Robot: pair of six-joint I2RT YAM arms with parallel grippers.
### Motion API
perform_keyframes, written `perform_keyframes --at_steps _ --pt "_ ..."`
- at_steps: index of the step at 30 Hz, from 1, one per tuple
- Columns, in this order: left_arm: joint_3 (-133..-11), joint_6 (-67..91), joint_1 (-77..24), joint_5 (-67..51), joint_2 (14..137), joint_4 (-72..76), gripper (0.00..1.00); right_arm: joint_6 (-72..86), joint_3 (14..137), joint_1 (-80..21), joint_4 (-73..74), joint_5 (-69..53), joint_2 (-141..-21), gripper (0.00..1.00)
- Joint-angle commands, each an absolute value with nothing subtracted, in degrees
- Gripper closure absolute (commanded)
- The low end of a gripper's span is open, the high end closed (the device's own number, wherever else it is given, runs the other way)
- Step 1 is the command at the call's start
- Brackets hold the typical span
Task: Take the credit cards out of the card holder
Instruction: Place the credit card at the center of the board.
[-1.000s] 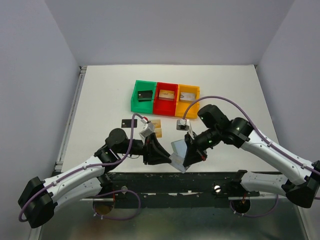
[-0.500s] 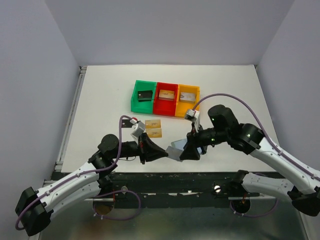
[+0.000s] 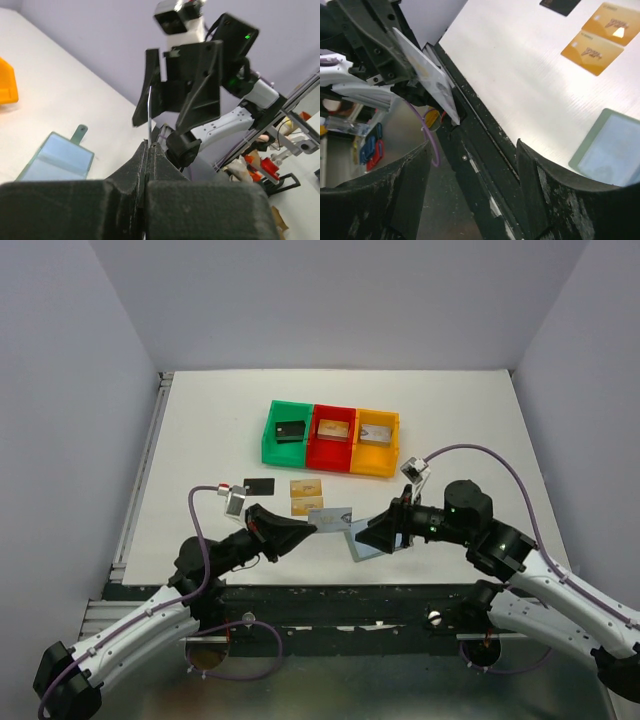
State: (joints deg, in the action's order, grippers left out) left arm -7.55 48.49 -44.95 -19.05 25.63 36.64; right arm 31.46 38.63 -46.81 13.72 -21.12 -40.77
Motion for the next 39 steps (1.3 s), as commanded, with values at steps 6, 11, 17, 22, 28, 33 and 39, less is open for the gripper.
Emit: perform_keyframes --at_steps 6,11,17,22,28,33,39 --pt "-6.7 52.0 -44.6 -19.1 24.3 43.1 1.0 37.4 36.3 -46.6 0.6 -26.1 -42.3 0.29" --pt "-6.4 53.2 -44.6 -19.6 25.5 44.1 1.0 38.7 35.5 -46.6 -4.1 -27.0 -43.7 0.33" --pt "-8.0 53.1 -44.6 -21.4 27.3 44.5 1.0 39.1 35.3 -46.6 -6.5 -27.2 -45.5 0.41" --pt "-7.0 54.0 -44.6 -21.0 27.8 45.8 1.0 39.2 35.5 -46.7 -7.6 -28.1 -46.8 0.56" --pt "-6.5 54.4 -44.6 -20.7 27.4 45.8 1.0 40.0 34.9 -46.7 -8.8 -28.8 -47.1 0.68" --pt "-7.6 54.1 -44.6 -20.7 27.3 42.3 0.96 39.9 34.6 -46.4 -7.8 -28.3 -46.4 0.97" --pt "-12.1 50.1 -44.3 -14.2 22.1 23.9 0.01 37.6 35.3 -41.5 1.9 -27.2 -42.7 1.0"
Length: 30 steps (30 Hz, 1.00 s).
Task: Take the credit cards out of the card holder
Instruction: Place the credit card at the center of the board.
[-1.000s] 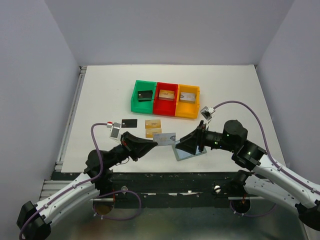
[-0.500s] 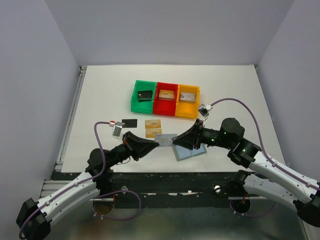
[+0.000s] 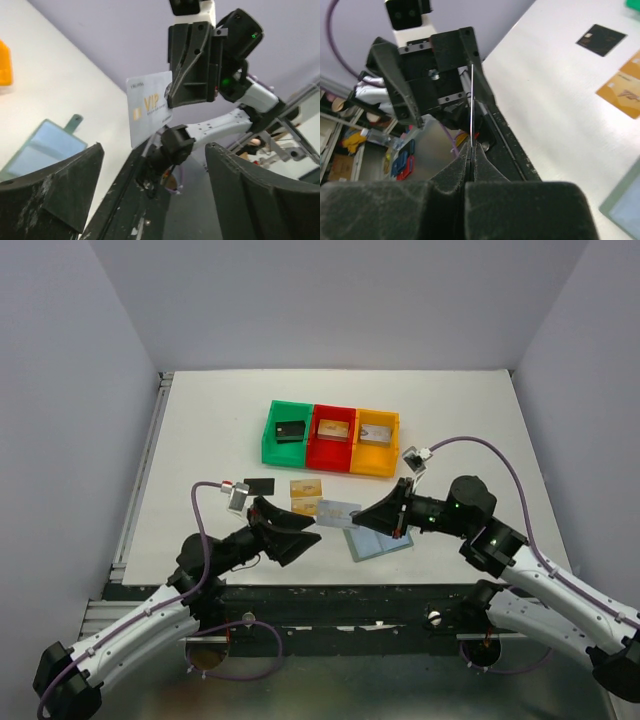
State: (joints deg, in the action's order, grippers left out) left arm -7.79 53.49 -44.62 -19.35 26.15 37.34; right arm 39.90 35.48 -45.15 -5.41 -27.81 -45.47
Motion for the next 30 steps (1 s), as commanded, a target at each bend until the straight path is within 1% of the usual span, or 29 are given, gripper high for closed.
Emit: perform_keyframes --at_steps 1,5,9,18,26,30 --pt "-12.7 49.1 -44.0 -13.0 20.8 21.3 0.01 36.7 35.6 -40.2 4.1 -27.2 -42.1 1.0" --pt "-14.0 48.3 -43.3 -6.3 16.8 11.7 0.01 33.6 35.9 -32.9 12.5 -27.4 -42.5 1.0" --pt "-13.5 48.5 -43.3 -0.9 15.0 3.8 0.01 32.8 34.5 -28.9 15.2 -25.3 -48.9 1.0" --pt "-10.0 52.6 -43.2 -1.9 17.2 3.1 0.04 35.5 33.0 -26.3 4.3 -25.8 -68.1 1.0" --pt "-8.2 53.7 -43.3 -2.5 19.1 4.2 0.05 38.2 35.0 -24.9 -2.9 -26.4 -78.6 1.0" --pt "-8.3 52.9 -43.2 -3.1 20.2 5.3 0.04 39.1 35.7 -24.9 -5.1 -26.4 -81.6 1.0"
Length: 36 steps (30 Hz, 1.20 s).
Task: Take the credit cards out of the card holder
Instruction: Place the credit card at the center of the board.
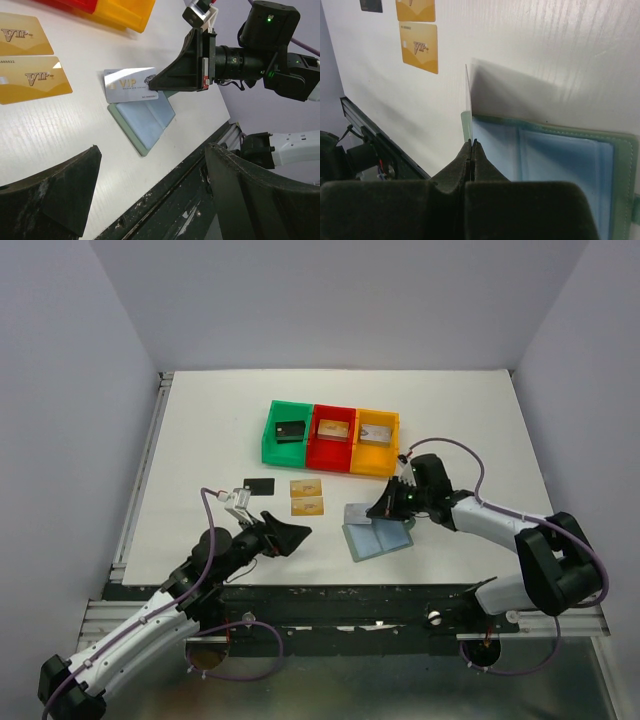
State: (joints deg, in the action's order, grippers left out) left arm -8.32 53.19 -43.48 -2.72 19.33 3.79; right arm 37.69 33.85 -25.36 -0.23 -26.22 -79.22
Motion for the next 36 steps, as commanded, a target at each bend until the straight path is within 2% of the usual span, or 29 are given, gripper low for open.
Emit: perform_keyframes --at_steps 1,25,36 --pt "-8.3 52.9 -43.2 -3.3 20.7 5.5 0.05 39.2 35.9 -24.9 -5.6 -26.2 -82.2 1.0" --pt "-8.7 50.1 -43.2 -5.3 27.0 10.6 0.04 35.9 48.1 -23.7 -2.1 -27.7 -96.3 0.99" --pt "-9.0 49.2 -43.2 -5.3 28.6 11.2 0.02 35.4 49.0 -22.5 -0.9 -27.9 -96.5 0.82"
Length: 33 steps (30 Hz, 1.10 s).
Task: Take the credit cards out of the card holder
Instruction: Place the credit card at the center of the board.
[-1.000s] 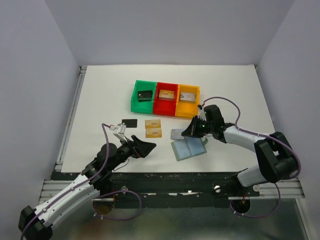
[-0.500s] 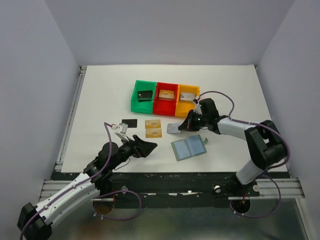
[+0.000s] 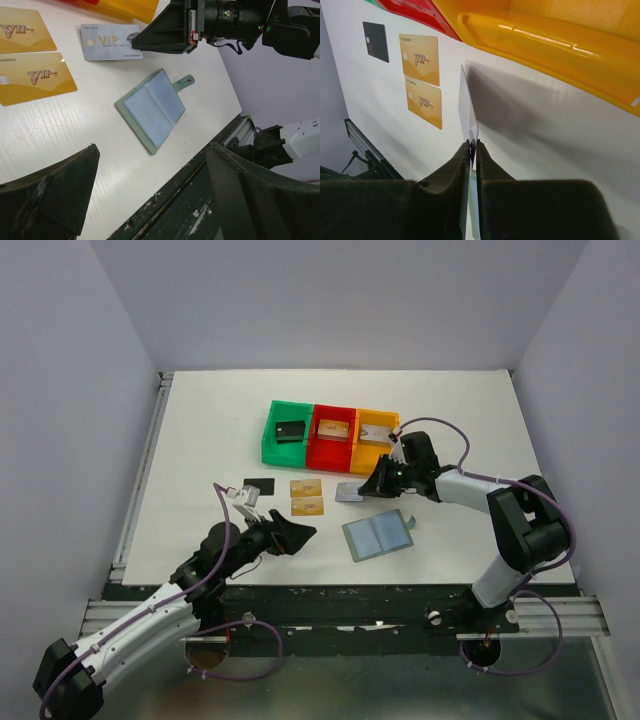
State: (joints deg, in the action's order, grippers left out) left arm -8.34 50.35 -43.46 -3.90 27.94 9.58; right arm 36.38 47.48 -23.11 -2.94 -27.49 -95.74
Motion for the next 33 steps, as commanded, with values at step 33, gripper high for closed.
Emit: perform_keyframes --at_steps 33 --pt "-15.9 45.2 -43.4 -8.4 43.0 9.1 0.01 24.7 41.2 -20.7 18.7 -13.4 -70.2 0.56"
